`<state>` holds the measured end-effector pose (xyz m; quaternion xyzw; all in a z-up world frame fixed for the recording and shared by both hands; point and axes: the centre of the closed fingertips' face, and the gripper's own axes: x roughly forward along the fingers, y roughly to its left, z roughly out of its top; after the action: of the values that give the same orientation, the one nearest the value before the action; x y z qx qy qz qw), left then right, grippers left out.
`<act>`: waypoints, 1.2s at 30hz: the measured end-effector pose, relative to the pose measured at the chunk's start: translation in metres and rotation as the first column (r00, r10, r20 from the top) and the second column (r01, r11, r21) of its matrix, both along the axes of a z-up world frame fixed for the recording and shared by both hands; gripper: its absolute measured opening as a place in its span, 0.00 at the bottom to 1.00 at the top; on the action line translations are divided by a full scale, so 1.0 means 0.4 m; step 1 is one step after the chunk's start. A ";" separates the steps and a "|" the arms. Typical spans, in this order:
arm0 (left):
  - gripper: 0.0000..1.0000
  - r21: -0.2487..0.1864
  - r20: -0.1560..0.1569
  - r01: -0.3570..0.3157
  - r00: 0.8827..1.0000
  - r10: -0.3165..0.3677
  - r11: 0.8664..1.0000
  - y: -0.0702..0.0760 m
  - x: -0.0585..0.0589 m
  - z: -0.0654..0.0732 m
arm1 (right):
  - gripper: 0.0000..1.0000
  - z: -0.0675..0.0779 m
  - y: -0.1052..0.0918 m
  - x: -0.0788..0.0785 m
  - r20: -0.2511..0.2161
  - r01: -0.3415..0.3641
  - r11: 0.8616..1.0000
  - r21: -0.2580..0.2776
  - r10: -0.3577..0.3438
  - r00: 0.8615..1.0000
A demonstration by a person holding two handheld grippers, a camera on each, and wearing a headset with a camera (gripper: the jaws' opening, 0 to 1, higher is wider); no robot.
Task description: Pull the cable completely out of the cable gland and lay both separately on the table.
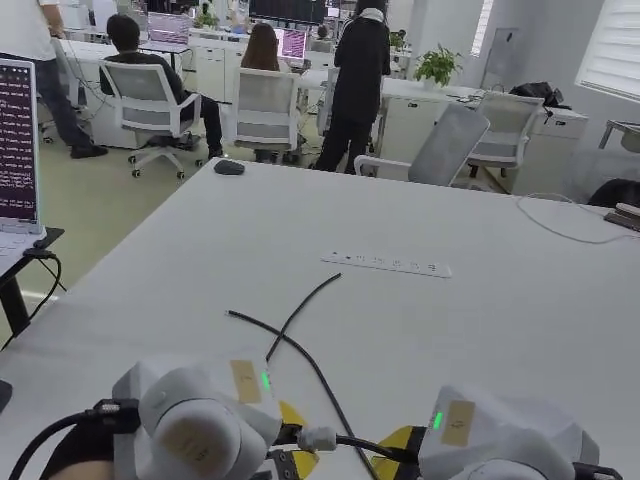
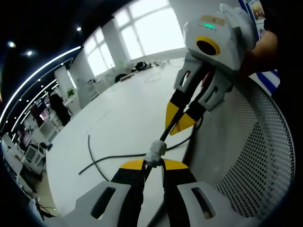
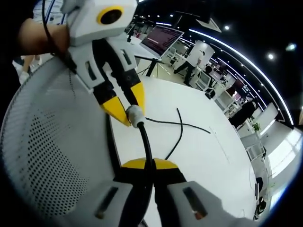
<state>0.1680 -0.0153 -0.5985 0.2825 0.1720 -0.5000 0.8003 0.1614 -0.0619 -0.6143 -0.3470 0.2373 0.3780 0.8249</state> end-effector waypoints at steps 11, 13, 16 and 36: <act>0.14 -0.022 0.026 -0.023 0.999 0.024 1.000 0.003 0.009 0.017 | 0.02 0.020 0.005 0.001 0.026 -0.002 0.999 0.032 0.001 1.000; 0.14 -0.017 0.032 -0.024 0.999 0.025 1.000 0.005 0.009 0.018 | 0.02 0.019 0.009 -0.004 0.026 -0.013 1.000 0.029 0.012 1.000; 0.14 -0.015 0.033 -0.022 0.999 0.022 1.000 0.004 0.007 0.017 | 0.02 0.017 0.008 -0.004 0.031 -0.025 1.000 0.010 0.024 0.999; 0.15 0.144 0.179 0.123 0.973 -0.148 0.982 -0.027 -0.029 0.000 | 0.02 0.043 0.079 -0.045 0.016 -0.169 0.978 0.120 0.168 0.986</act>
<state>0.1564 -0.0262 -0.5985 0.3922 0.1085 -0.5120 0.7565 0.1435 -0.0302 -0.5971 -0.3162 0.1812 0.4593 0.8101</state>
